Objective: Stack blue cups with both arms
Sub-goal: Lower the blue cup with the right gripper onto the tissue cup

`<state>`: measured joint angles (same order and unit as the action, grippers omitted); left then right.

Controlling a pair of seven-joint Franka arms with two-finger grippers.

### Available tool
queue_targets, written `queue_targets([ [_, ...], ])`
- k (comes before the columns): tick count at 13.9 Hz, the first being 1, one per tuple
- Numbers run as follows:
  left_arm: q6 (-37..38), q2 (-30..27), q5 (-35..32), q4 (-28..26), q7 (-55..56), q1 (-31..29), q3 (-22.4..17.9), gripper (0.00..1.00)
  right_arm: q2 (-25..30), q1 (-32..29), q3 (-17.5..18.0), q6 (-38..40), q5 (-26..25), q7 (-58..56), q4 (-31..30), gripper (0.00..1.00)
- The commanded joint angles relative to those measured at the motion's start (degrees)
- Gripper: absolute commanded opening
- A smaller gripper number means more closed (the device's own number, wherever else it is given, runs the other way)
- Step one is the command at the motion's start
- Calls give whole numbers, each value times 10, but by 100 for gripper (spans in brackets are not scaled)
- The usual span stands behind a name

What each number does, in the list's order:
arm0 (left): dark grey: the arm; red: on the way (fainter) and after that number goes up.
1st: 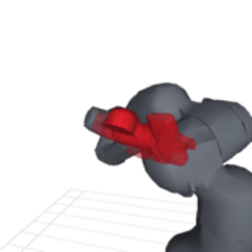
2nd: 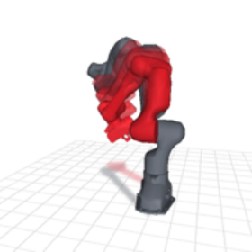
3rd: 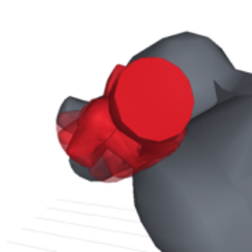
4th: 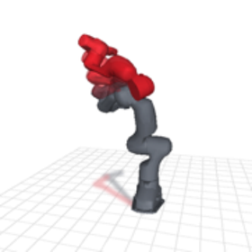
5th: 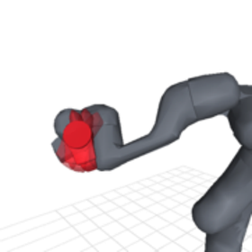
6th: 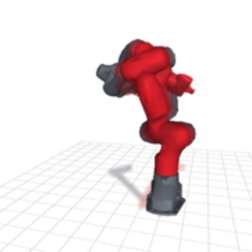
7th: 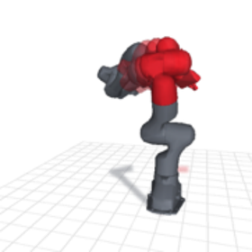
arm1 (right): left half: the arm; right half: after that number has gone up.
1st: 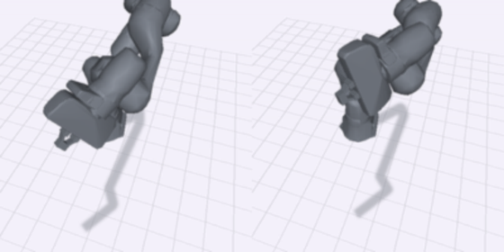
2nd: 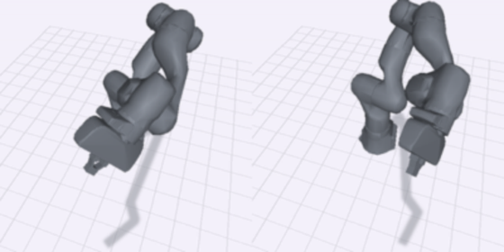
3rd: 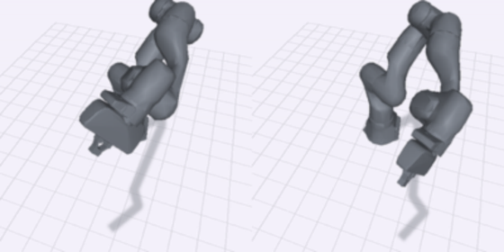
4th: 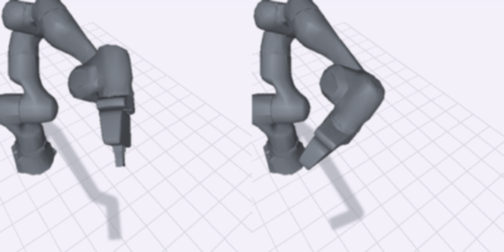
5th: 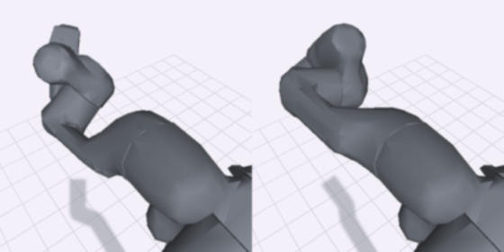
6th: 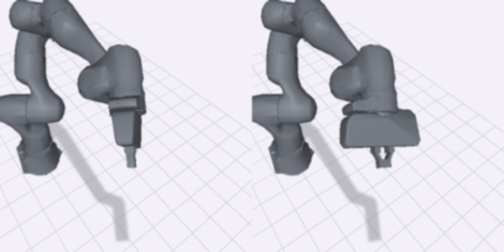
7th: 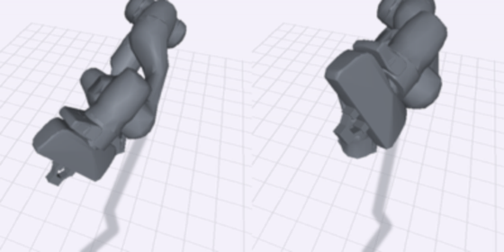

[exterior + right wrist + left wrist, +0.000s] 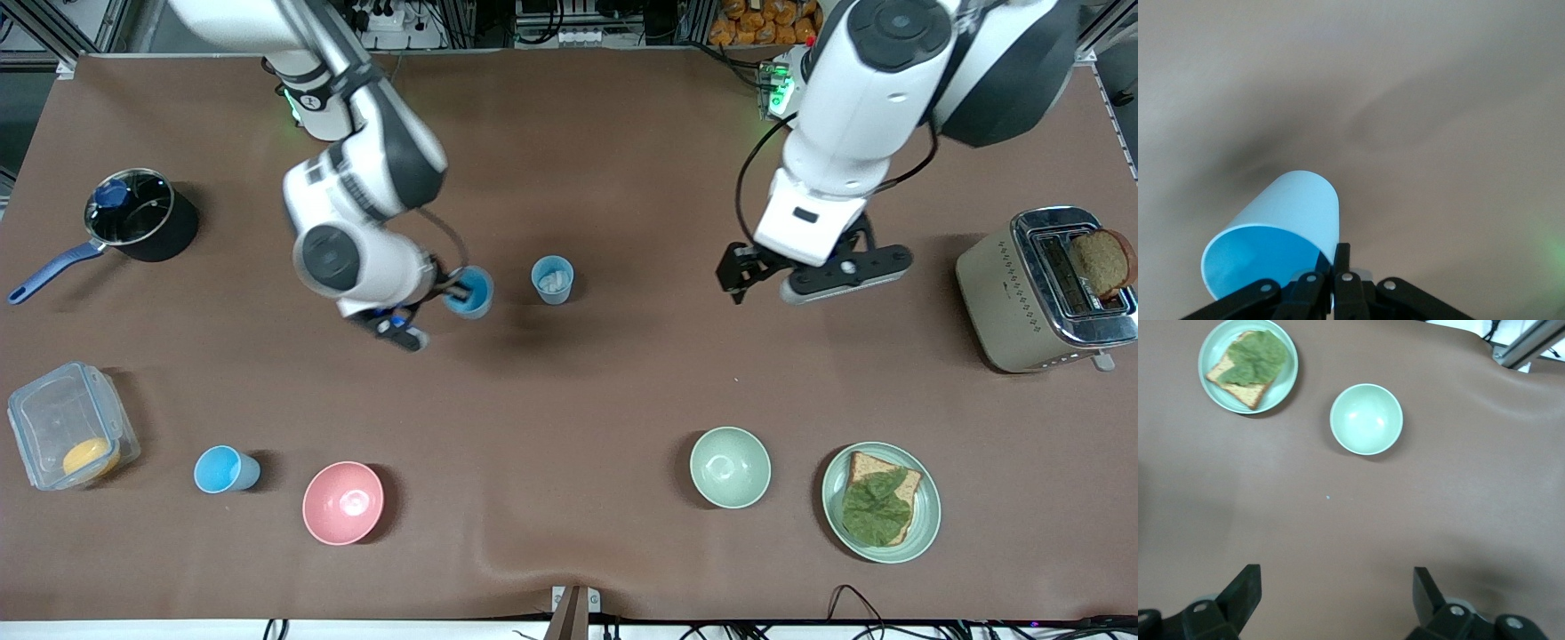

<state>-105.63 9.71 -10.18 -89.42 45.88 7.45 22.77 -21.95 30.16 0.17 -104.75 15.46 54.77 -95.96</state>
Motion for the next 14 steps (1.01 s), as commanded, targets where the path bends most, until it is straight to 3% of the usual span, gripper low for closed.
queue_targets([
  [1, 25, -22, -4, -5, -9, -12, 3, 100, 2, 32, -10, 13, 15, 75, 19, 0],
  [5, 49, -23, 23, 5, -9, -32, 7, 100, -20, 43, -10, 10, 53, 104, 60, 0],
  [14, 97, -33, 43, 28, -10, -38, 4, 100, -77, 100, -11, -21, 56, 178, 80, 0],
])
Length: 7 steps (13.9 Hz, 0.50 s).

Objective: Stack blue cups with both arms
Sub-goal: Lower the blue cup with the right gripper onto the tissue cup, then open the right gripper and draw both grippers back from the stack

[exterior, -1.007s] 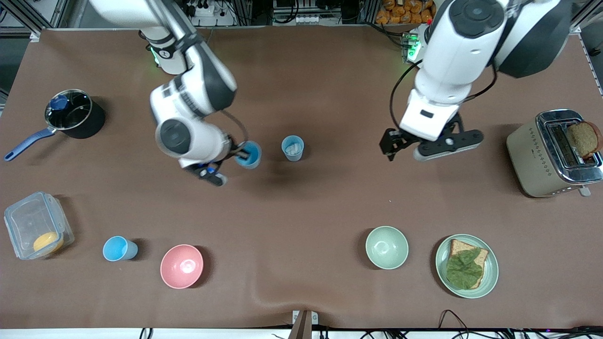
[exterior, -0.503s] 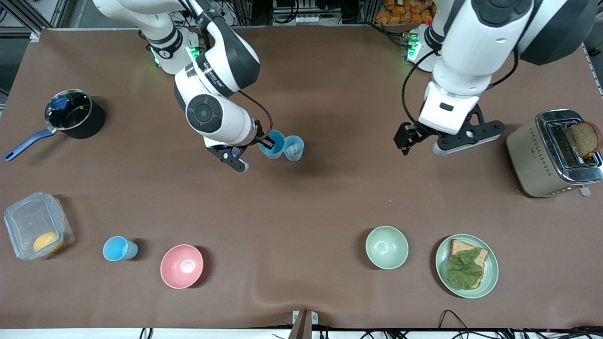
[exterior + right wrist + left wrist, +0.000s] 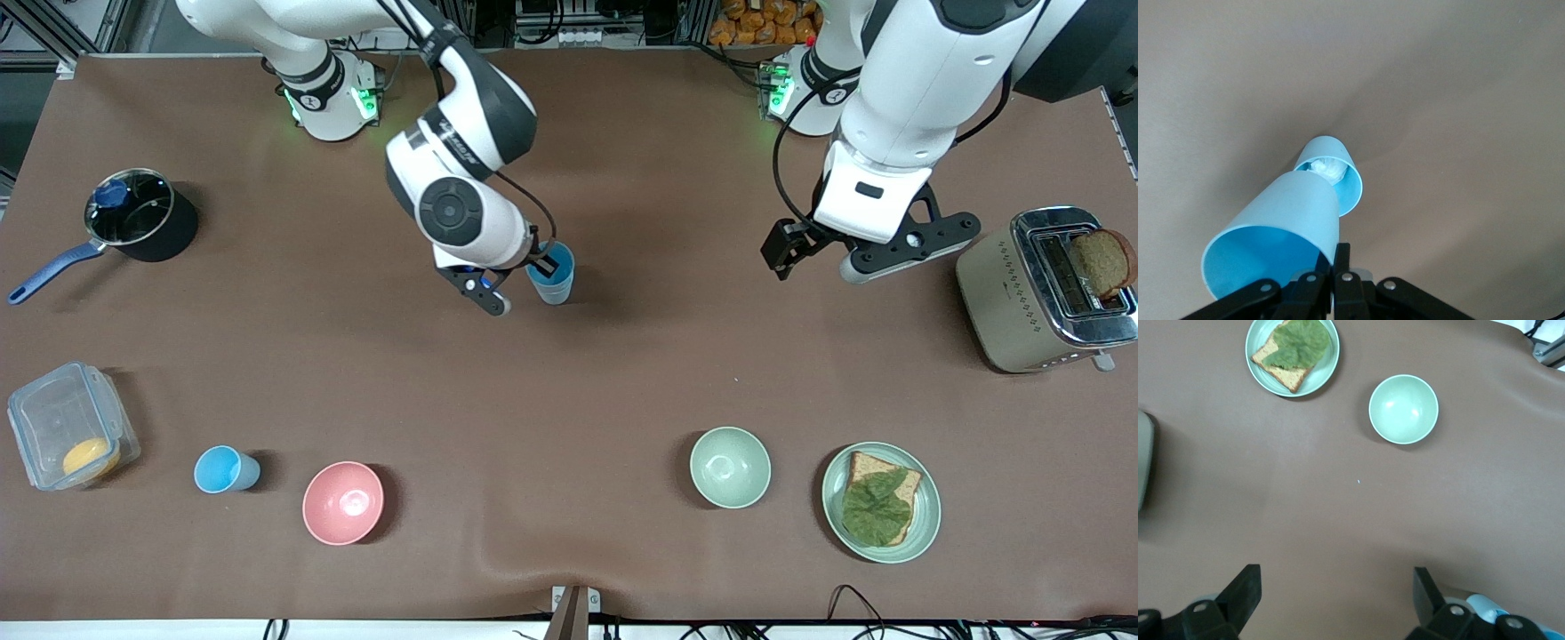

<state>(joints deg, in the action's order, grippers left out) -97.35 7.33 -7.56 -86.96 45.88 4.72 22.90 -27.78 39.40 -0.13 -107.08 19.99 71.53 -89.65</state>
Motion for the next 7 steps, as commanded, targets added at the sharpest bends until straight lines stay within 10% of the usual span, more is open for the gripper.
queue_targets([
  [1, 15, -9, 17, 3, -11, -12, 3, 100, -23, 18, -8, 1, 11, 12, 17, 0],
  [7, 27, -14, 30, 12, -47, -40, 2, 100, -32, 28, -8, 4, 3, 19, 10, 0],
])
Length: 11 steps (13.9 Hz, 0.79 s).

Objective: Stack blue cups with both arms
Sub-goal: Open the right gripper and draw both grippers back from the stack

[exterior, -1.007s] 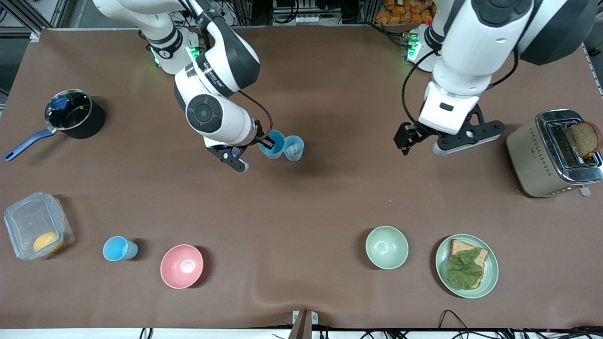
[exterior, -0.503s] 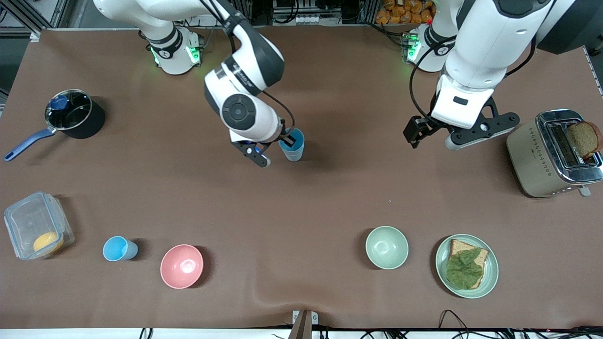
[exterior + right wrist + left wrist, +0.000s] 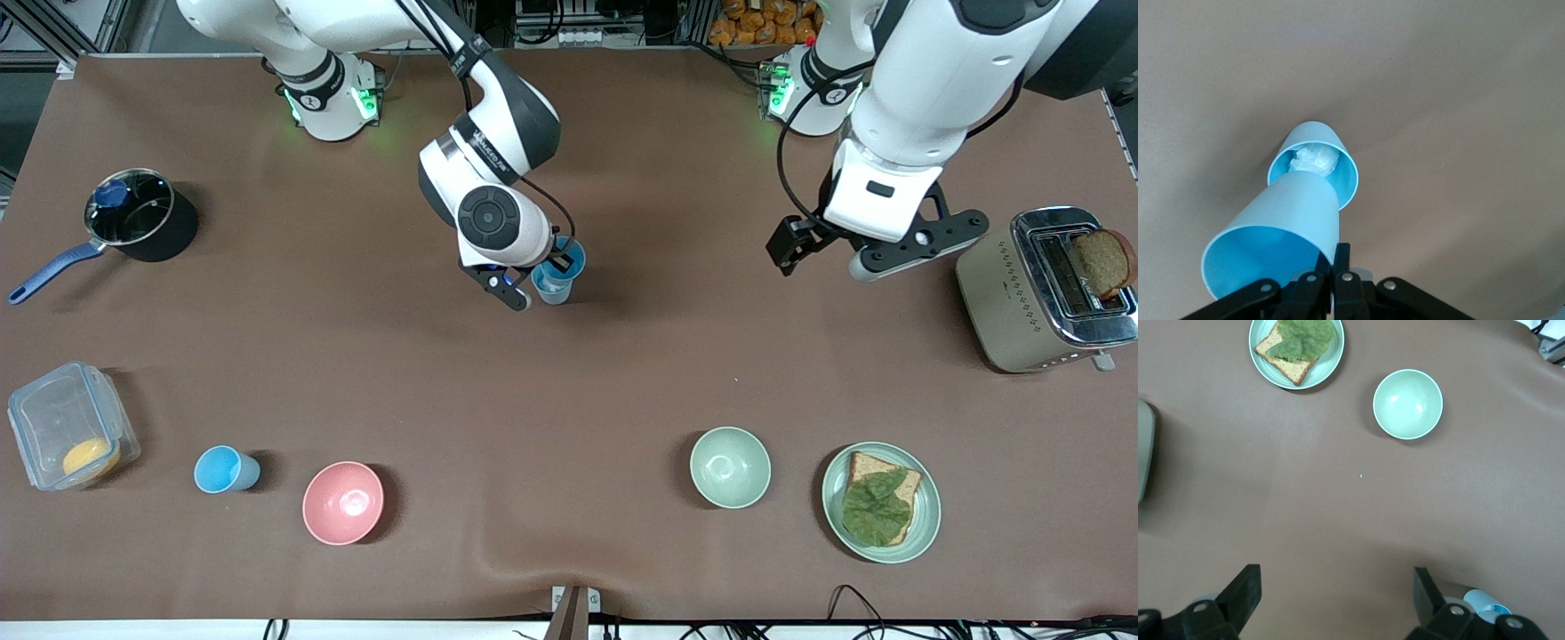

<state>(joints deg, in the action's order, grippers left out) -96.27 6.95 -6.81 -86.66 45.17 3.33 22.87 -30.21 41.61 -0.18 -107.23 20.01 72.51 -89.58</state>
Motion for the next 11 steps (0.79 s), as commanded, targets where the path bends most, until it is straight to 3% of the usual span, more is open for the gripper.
queue_targets([
  [1, 16, -16, 37, 9, -71, -42, -1, 100, -9, 7, -8, 4, 3, 9, 9, 0],
  [3, 20, -28, 48, 3, -127, -23, -50, 100, -12, 10, -8, 4, 2, 9, 9, 0],
  [4, 33, -30, 54, 4, -145, -18, -64, 100, -13, 9, -9, 6, 0, 7, 9, 9],
  [6, 42, -33, 55, 5, -182, -21, -79, 100, -13, 9, -9, 12, -22, 7, 9, 100],
  [9, 67, -37, 55, 4, -234, -24, -101, 100, -5, 0, -9, 26, -29, -7, 13, 100],
  [11, 75, -42, 55, 4, -265, -25, -118, 100, 23, -20, -18, 78, -43, -80, 13, 100],
])
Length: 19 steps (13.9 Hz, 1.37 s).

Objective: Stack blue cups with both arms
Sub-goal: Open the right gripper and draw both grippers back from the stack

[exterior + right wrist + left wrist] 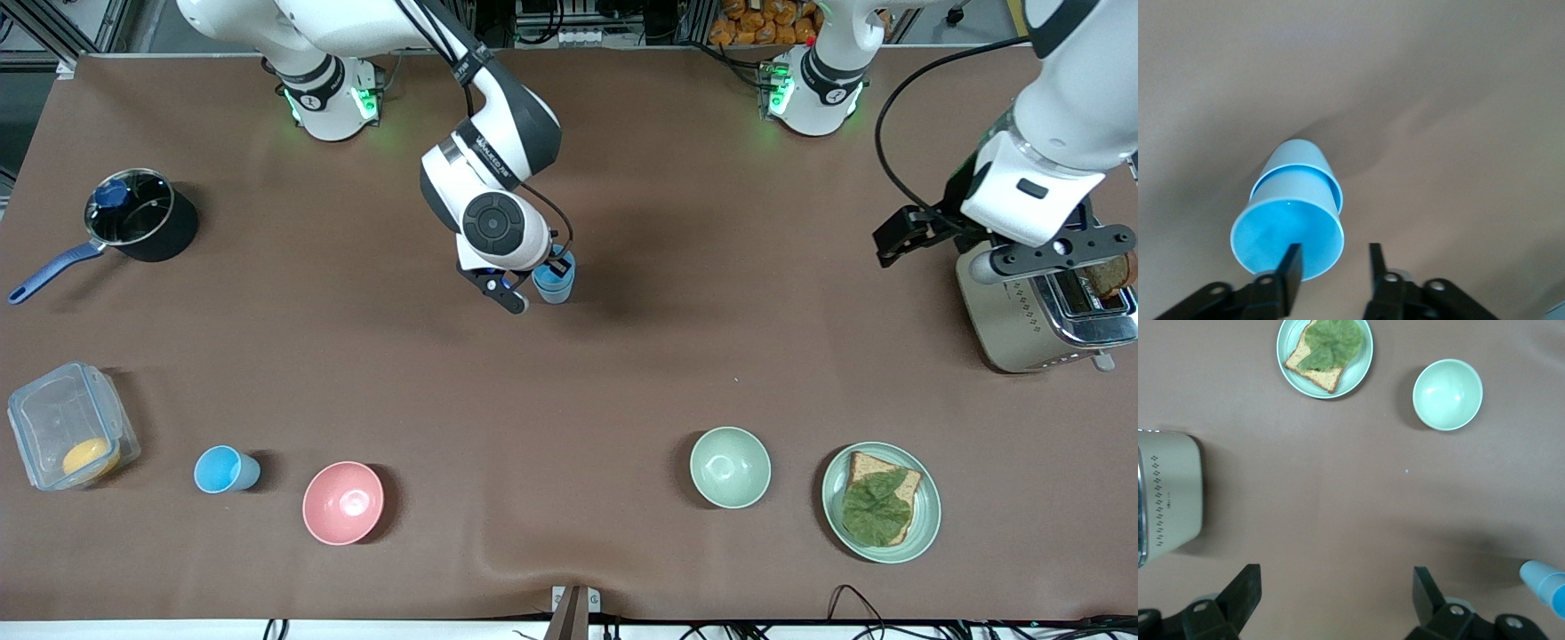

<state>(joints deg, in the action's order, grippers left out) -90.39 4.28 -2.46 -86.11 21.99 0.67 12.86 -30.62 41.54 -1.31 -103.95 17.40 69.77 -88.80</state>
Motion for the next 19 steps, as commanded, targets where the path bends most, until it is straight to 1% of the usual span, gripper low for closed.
queue_targets([
  [1, 17, -18, 14, -2, -49, 2, -26, 100, 42, -38, -9, 65, -20, -84, 5, 100],
  [3, 27, -19, 16, -1, -63, 2, -34, 100, 70, -79, -10, 108, -25, -157, 4, 100],
  [4, 29, -19, 16, -1, -63, 2, -34, 100, 80, -100, -10, 131, -41, -196, 4, 100],
  [6, 32, -20, 16, -1, -63, 1, -34, 100, 98, -140, -10, 179, -100, -274, 1, 100],
  [7, 32, -23, 16, -1, -64, 2, -34, 100, 106, -167, -10, 197, -118, -323, 1, 100],
  [8, 32, -24, 17, -1, -66, 2, -34, 100, 117, -204, -10, 206, -121, -374, 1, 100],
  [10, 33, -27, 23, -2, -66, 1, -34, 100, 137, -276, -9, 207, -121, -479, 0, 100],
  [12, 38, -30, 24, -2, -74, 0, -35, 100, 159, -324, -10, 201, -123, -547, -5, 100],
  [13, 43, -31, 24, -2, -82, -3, -35, 100, 175, -336, -10, 197, -126, -563, -5, 100],
  [15, 50, -35, 22, -2, -115, -8, -38, 100, 213, -356, -10, 179, -150, -613, -13, 100],
  [17, 55, -38, 22, -5, -148, -10, -51, 100, 254, -383, -10, 145, -156, -673, -39, 100],
  [19, 62, -41, 22, -5, -155, -10, -55, 100, 281, -407, -9, 140, -158, -716, -42, 100],
])
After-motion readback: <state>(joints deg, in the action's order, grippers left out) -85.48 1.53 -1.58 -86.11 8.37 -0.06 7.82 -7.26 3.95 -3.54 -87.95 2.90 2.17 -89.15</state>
